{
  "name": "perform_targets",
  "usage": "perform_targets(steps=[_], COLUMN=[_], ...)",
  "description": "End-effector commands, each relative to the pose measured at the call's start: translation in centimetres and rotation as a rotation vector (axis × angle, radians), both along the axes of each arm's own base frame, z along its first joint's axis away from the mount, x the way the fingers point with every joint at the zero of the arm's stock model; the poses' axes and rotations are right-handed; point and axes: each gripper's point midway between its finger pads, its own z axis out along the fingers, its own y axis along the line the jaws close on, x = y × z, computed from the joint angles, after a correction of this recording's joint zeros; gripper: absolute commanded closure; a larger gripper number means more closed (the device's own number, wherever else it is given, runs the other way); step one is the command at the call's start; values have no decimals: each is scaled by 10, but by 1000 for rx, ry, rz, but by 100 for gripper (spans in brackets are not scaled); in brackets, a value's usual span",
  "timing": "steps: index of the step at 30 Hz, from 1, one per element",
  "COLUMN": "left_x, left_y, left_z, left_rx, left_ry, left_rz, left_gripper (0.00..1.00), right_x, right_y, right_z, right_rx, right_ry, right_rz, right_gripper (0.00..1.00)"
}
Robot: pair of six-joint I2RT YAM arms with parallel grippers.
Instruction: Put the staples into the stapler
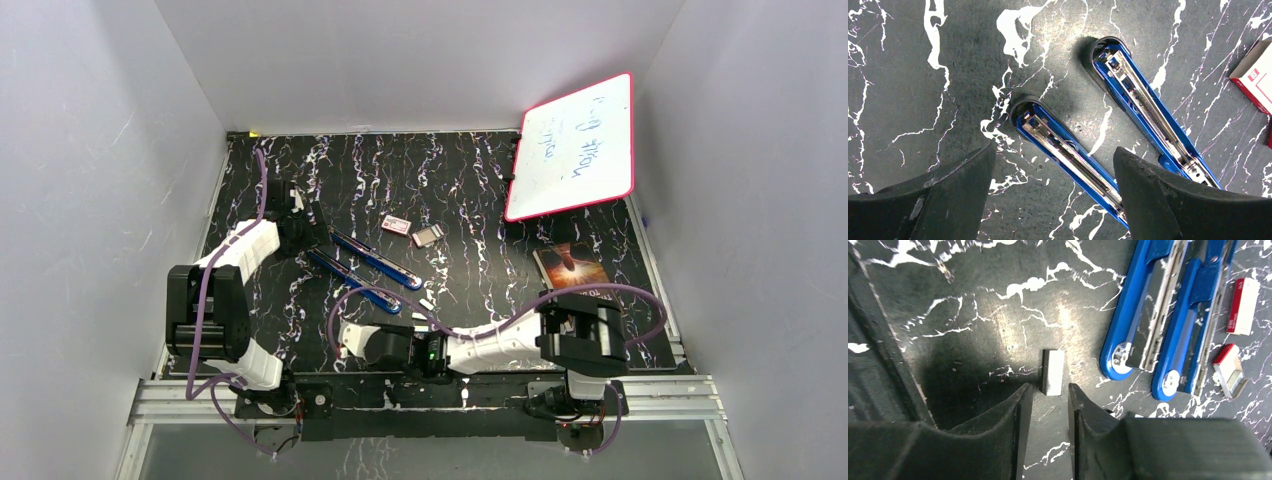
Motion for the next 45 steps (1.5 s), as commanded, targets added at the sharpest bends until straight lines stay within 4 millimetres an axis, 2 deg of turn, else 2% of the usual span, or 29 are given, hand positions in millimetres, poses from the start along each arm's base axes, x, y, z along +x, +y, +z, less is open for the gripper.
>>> perform_targets(steps=[1, 4, 6, 10, 14, 20, 26, 29, 45], left_x=[4, 4, 4, 5, 5, 5, 5, 6, 5], left_y=[1, 1, 1, 0, 0, 1, 0, -1, 0], left_z=[12, 12, 12, 12, 12, 11, 10, 9, 4], left_rx=[-4, -3, -5, -9, -10, -5, -8, -11, -9], left_ry=[-22, -25, -26, -26, -27, -25, -21, -19, -4], left_rz=[-6, -3, -4, -6, -6, -5, -9, -11, -12], left_gripper=[14, 14, 14, 14, 14, 14, 14, 14, 14], right_x=[-2, 5, 9, 21, 25, 11, 24, 23, 11], right_y=[22, 18, 13, 1, -5, -4, -10, -8, -12], right_z=[65, 82, 87, 90, 89, 74, 58, 53, 13], right_rx=[230, 290, 322, 396, 459, 572, 621, 634, 579], right_ry=[34, 66, 125, 275, 332, 408, 345, 329, 262], right_rz=[-4, -12, -4, 35, 67, 97, 37, 69, 85], right_gripper=[59, 58, 57, 52, 47, 41, 39, 39, 40])
